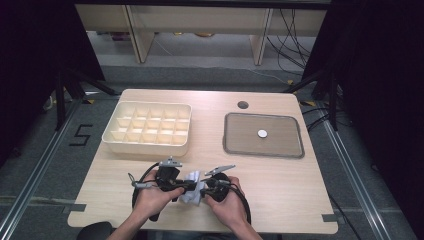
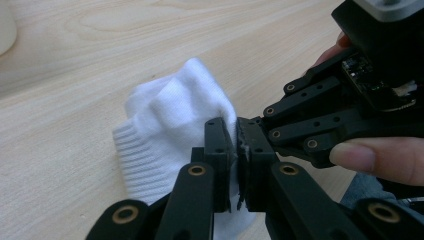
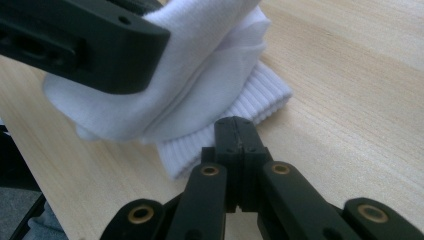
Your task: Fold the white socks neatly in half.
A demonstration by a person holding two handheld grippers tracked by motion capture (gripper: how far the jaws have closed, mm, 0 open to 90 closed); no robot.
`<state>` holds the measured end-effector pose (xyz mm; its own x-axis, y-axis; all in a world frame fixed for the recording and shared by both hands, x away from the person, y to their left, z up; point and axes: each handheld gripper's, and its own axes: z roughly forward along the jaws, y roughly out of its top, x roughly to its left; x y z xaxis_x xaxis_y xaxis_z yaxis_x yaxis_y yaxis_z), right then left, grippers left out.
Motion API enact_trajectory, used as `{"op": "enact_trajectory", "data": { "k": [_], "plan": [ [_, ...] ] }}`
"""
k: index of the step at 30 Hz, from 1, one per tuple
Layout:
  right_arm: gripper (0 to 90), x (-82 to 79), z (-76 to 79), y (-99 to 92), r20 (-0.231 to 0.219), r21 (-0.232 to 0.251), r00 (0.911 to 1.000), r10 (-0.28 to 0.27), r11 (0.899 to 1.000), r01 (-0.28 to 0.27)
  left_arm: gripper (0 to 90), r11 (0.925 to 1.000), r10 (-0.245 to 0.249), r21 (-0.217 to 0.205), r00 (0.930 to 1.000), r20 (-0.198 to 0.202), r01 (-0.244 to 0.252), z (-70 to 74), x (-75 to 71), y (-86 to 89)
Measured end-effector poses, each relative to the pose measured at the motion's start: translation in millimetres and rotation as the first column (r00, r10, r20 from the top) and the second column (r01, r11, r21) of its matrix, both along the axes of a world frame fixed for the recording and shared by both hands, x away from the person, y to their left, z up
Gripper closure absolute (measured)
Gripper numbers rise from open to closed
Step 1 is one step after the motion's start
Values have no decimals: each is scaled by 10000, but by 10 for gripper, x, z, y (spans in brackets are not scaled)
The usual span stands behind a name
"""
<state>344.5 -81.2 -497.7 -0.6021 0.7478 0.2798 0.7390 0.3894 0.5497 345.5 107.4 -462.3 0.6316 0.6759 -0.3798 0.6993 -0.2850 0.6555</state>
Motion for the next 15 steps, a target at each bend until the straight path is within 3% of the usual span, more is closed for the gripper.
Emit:
{"op": "enact_trajectory", "data": {
  "k": [15],
  "plan": [
    [900, -4, -17, 29, 31, 51, 9999, 103, 9999, -103, 841, 9999, -102, 67, 9999, 30, 102, -40, 1, -27]
  ]
}}
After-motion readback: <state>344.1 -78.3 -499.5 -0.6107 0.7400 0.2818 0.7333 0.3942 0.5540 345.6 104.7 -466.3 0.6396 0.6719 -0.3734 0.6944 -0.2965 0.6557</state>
